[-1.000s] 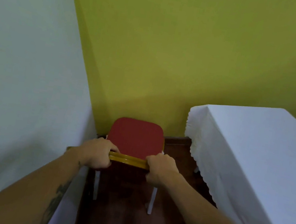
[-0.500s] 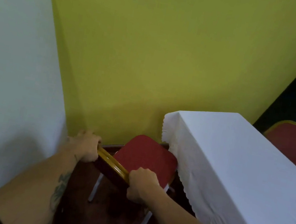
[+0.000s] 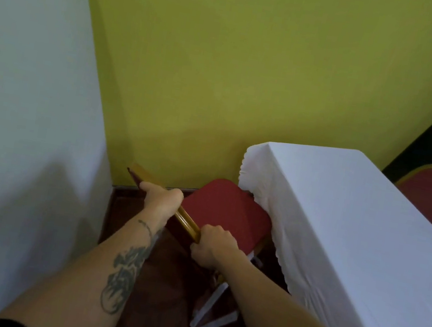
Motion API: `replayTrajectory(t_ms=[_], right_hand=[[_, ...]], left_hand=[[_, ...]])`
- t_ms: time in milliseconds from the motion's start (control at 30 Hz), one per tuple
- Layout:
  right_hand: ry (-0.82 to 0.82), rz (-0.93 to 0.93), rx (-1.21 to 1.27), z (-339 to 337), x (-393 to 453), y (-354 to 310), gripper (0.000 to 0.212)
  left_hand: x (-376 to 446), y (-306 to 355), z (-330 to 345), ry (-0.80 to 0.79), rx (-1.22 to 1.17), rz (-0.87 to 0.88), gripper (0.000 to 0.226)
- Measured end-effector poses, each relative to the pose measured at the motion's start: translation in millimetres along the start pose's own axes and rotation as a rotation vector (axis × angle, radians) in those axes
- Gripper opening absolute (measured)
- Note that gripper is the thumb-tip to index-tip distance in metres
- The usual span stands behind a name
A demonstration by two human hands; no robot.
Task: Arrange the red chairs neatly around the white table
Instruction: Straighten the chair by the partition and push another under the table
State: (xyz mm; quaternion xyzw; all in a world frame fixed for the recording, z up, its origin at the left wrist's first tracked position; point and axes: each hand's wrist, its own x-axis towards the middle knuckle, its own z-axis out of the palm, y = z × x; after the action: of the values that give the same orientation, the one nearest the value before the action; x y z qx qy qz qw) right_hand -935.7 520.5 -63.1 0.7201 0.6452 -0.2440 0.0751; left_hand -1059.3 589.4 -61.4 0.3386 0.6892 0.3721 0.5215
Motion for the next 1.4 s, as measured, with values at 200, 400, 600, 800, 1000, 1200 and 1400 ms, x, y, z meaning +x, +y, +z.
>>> replayTrajectory(t_ms=[200,400,600,800,1000,1200,1400], right_hand=[[-0.033,-0.074,0.029,11.2,-9.6,-11.5,0.047],[-0.012,-0.12,0.033,21.8,-13.3,-27.9,0.051],[-0.028,-0.049,0.072,12.5,-5.6,-37.6,0.054],[-0.052,-0.005,0.067,-3.9,10.1,-44.3,0.053],[-0.031,0.058,0.081,-16.7,26.0,-46.8,0.055],[-0.014,0.116,0.117,-25.4,46.1,-42.2,0.055],[-0.015,0.217,0.158,-36.5,63.2,-22.9,0.054]], left_hand=[[3.6,-2.7,-16.4,0.0,0.177,0.055,0.072],[66.5,-24.6,-31.7,-0.094,0.268,0.081,0.083],[54.6,4.1,-19.9,-0.232,0.3,0.115,0.038],[76.6,24.5,-13.7,-0.315,0.334,0.15,0.036],[102.1,39.7,0.6,-0.375,0.384,0.168,0.045],[124.3,52.7,21.6,-0.413,0.431,0.172,0.051],[134.9,69.5,55.0,-0.473,0.506,0.183,0.065]])
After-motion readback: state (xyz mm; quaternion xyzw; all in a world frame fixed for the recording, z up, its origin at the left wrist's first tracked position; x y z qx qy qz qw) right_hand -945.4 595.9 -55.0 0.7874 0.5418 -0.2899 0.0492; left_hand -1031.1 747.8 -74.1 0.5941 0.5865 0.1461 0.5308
